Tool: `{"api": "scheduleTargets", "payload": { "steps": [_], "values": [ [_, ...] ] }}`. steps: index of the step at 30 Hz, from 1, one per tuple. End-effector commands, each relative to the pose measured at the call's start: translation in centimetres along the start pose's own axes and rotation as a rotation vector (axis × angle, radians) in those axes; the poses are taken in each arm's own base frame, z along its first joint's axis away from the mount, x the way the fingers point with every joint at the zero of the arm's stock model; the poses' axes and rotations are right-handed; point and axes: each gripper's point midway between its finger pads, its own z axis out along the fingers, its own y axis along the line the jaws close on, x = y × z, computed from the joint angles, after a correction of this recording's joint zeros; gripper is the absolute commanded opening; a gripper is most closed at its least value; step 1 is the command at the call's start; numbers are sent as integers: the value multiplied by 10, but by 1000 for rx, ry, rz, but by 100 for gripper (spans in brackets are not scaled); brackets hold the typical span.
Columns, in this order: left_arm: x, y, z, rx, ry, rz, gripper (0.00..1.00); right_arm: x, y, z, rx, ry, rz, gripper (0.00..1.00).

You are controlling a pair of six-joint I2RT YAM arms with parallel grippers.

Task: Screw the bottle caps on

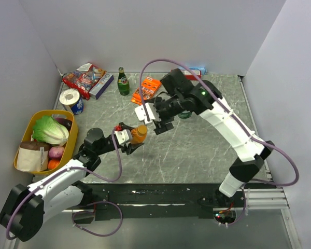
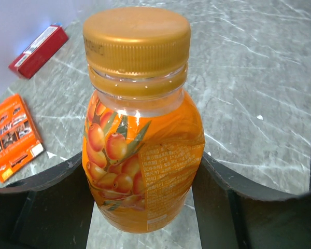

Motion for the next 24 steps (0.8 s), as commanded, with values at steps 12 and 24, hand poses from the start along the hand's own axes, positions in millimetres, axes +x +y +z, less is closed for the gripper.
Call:
{"api": "scheduleTargets", "payload": {
  "steps": [12,24],
  "values": [
    [-37,-1,6,56,-79,113,1,-16,39,18,-238,-67,-342,76],
    [-45,5,8,29,-94,113,1,-2,42,28,-308,-20,-364,72]
  ]
}}
